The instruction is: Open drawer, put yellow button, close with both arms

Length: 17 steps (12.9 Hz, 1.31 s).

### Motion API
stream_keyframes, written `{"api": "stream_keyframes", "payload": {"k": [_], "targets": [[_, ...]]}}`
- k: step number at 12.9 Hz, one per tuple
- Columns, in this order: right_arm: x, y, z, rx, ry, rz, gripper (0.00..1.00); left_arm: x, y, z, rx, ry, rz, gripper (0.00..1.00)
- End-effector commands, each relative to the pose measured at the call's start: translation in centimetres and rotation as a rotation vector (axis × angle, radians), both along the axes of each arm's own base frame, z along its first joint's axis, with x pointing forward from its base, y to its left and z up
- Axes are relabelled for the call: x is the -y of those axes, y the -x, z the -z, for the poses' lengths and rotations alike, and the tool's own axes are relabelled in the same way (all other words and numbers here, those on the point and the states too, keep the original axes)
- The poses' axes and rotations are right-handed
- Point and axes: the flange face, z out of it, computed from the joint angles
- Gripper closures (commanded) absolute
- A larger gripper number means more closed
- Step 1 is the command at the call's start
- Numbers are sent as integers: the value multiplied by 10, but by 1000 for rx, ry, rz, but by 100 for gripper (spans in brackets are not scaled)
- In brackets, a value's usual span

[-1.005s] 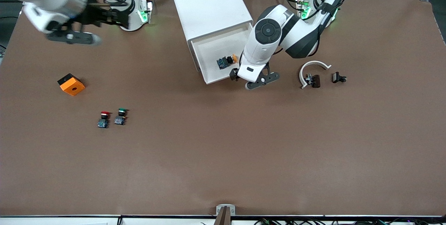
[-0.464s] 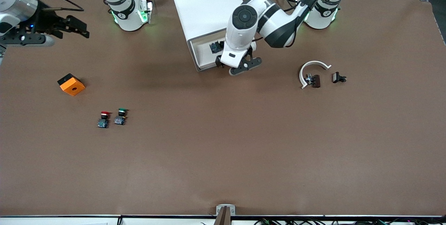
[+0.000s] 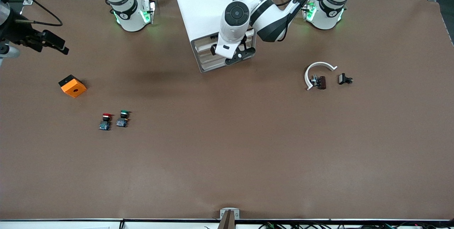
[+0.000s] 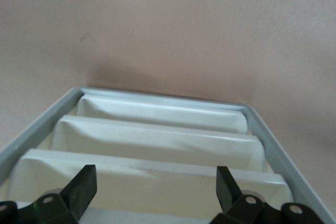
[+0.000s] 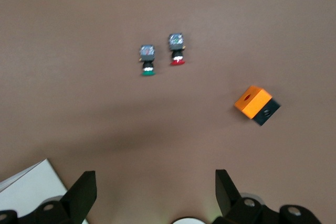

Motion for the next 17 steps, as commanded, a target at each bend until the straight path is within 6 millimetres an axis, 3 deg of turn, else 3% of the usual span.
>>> {"api": "stream_keyframes", "payload": {"k": [1, 3, 5, 8, 10, 13, 17], "targets": [[3, -31, -27, 50, 49, -6, 0, 14, 17, 23, -59, -33, -34, 0], [8, -42, -54, 109, 54, 5, 0, 17, 21, 20, -59, -43, -64, 0], [25, -48, -61, 121, 48, 42, 0, 15, 19, 15, -62, -49, -71, 0], [23, -41, -60, 60, 44, 37, 0, 3, -3, 15, -50, -51, -88, 0], [14, -35, -59, 15, 39, 24, 0, -15, -37, 5, -36, -36, -136, 0], [7, -35, -55, 4, 38, 8, 0, -59, -104, -30, 42, -81, -170, 0], [-3, -36, -51, -11, 39, -10, 0, -149, -194, -67, 119, -94, -249, 0]]}}
